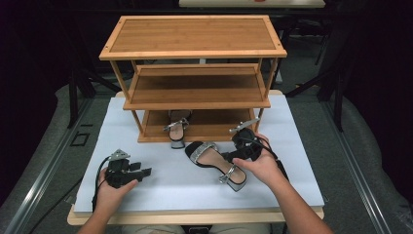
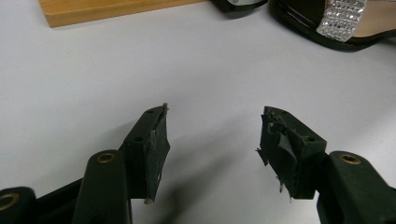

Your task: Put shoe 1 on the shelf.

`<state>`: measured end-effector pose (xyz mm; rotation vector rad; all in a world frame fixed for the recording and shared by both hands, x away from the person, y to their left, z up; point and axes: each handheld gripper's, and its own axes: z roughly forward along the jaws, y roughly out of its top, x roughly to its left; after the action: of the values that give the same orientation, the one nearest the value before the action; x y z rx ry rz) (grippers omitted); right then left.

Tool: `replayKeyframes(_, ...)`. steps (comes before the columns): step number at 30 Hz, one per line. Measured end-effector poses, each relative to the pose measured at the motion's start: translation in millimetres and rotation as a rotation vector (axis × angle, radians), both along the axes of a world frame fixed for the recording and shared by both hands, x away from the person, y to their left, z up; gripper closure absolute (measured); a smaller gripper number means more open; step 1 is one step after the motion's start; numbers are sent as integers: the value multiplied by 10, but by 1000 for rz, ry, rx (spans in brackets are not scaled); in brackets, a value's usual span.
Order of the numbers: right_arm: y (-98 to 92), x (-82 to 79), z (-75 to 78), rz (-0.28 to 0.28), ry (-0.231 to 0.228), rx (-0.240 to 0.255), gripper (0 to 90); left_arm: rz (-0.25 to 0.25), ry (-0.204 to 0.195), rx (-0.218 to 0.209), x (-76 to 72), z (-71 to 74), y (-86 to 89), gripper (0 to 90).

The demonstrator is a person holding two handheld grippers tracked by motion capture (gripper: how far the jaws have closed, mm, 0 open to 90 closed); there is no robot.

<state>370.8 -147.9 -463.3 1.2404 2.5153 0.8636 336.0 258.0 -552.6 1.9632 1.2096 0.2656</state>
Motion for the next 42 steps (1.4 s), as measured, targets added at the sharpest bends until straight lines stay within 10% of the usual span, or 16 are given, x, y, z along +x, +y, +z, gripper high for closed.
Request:
replayKeyframes(6, 108, -57, -160, 42, 59, 3, 356, 6, 1, -2, 6, -12, 7, 413)
replayKeyframes(9, 152, -72, -221, 34, 29, -91, 356, 3, 0, -3, 4, -12, -2, 412)
replayKeyframes(18, 275, -20, -348, 37, 71, -143, 332, 5, 4, 3, 5, -14, 7, 411)
replayKeyframes(30, 317, 109, -371, 81, 203, -188, 411, 7, 6, 1, 12, -20, 7, 411)
replayKeyframes(42, 155, 209, -307, 168, 311, -347, 411, 10, 8, -3, 15, -20, 19, 411)
